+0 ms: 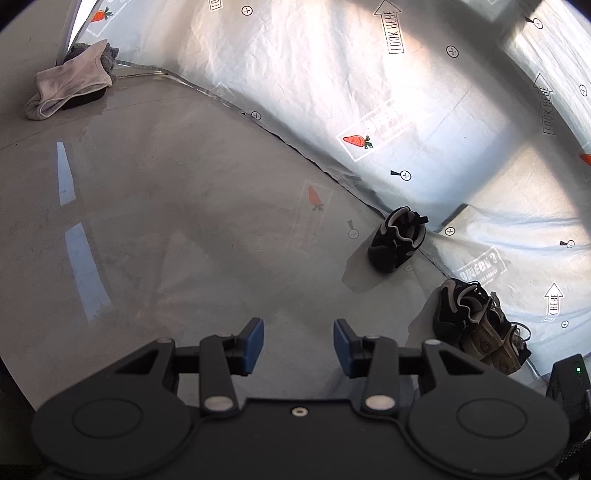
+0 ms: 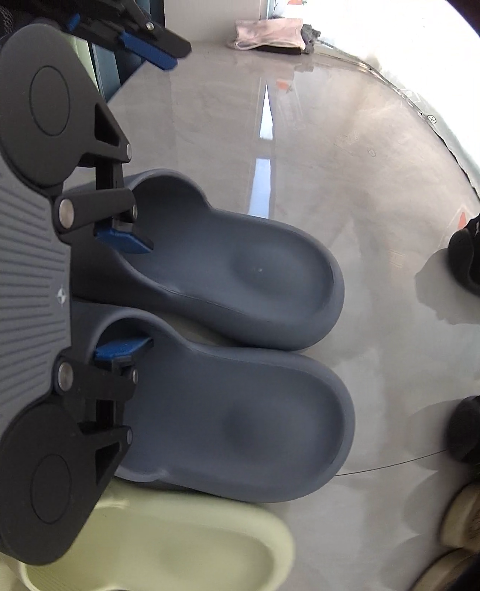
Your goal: Organize scattered shoes
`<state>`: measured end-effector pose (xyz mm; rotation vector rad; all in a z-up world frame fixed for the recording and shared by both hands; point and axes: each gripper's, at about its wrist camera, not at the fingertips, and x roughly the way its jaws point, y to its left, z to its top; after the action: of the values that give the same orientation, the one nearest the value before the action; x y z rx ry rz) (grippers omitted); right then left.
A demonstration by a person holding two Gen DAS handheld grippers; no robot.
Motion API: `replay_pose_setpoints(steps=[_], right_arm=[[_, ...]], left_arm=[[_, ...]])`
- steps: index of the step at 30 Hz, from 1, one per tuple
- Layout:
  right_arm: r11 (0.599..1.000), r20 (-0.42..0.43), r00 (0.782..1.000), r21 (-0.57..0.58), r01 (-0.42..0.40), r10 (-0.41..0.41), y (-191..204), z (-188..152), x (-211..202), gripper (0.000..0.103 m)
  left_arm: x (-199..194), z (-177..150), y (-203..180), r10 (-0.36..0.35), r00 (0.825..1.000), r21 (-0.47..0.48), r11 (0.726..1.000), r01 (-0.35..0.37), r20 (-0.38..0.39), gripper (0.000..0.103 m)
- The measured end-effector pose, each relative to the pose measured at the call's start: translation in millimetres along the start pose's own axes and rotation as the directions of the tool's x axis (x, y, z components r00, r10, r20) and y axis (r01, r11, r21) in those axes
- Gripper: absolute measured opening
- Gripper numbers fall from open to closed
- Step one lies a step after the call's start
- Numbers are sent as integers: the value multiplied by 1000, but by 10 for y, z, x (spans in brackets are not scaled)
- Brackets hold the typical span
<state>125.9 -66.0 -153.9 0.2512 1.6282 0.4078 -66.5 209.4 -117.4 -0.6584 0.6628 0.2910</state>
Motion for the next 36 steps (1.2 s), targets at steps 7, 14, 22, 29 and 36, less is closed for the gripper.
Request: replay_pose_setpoints(steps=[7, 14, 22, 29, 36], right_arm=[[1000, 156, 988, -4, -18, 19, -81, -150, -426, 43], [999, 158, 987, 34, 29, -34, -226, -363, -494, 20], [998, 298, 954, -50, 40, -23, -230, -374, -746, 26], [972, 725, 689, -168, 164, 9, -183, -160, -1347, 88], [977, 861, 509, -110, 184, 1, -407, 108, -1256, 97]], left_arm=[[51, -23, -14, -6, 1000, 17, 1000, 6, -14, 42], [162, -53, -119, -28, 999, 35, 999, 29, -36, 42], [284, -138, -410, -61, 996, 97, 993, 67, -63, 42], [382, -158, -753, -98, 993, 140, 984, 106, -64, 42], [726, 23, -966, -97, 993, 278, 954, 111, -61, 43]])
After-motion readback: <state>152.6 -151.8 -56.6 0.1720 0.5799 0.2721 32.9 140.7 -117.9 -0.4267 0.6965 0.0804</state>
